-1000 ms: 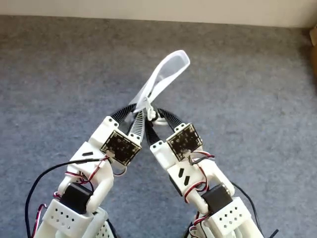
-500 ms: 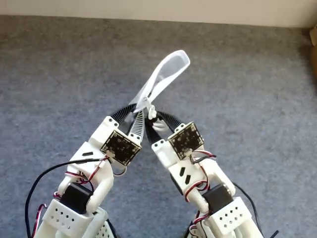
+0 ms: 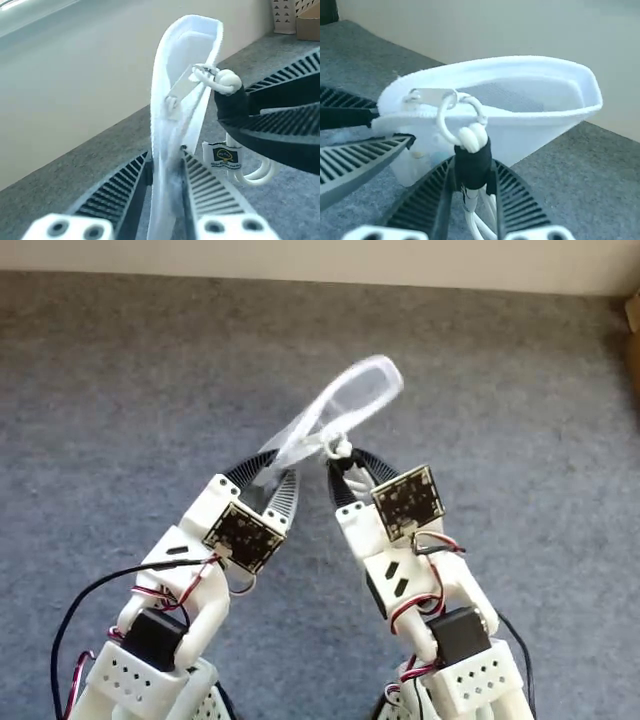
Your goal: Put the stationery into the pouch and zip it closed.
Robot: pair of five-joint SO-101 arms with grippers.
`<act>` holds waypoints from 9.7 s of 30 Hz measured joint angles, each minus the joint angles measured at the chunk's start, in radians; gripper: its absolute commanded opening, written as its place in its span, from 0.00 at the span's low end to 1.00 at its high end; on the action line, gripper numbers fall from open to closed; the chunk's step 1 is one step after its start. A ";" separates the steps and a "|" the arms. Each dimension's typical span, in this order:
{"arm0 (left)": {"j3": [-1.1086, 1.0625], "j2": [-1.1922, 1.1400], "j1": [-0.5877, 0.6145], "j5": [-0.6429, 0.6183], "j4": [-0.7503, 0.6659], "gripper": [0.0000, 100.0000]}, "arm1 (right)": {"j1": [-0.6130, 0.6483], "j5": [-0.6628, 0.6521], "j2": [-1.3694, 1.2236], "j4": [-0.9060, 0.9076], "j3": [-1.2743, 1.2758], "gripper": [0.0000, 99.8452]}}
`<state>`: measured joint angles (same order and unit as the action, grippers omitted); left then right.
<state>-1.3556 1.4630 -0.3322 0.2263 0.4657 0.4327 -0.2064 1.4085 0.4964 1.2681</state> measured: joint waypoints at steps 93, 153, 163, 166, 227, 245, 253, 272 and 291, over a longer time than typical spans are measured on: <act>0.264 0.002 -0.072 0.037 0.385 0.01 | -0.226 0.175 0.249 0.051 -0.015 0.01; 0.201 0.347 0.394 0.137 0.463 0.01 | -0.311 0.296 0.264 0.023 0.002 0.23; 0.107 0.345 0.540 0.137 0.140 0.01 | -0.311 0.298 0.262 -0.098 0.094 0.23; 0.107 0.347 0.540 0.141 0.120 0.01 | -0.311 0.298 0.264 -0.098 0.094 0.23; 0.299 0.358 0.009 -0.166 0.729 0.24 | -0.311 0.298 0.264 -0.098 0.094 0.23; 0.069 0.354 0.313 -0.221 0.493 0.22 | -0.265 0.298 0.264 -0.098 0.094 0.22; 0.095 0.356 0.316 -0.221 0.488 0.05 | -0.265 0.187 0.264 -0.098 0.094 0.04; 0.092 0.358 0.431 -0.221 0.603 0.01 | -0.351 0.115 0.413 0.384 0.092 0.03; -0.318 0.348 0.520 -0.155 0.603 0.01 | -0.400 0.114 0.413 0.540 0.402 0.02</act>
<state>-1.6732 1.8113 0.1880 0.0713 1.0687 0.0322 -0.0928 1.8213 1.0365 1.6701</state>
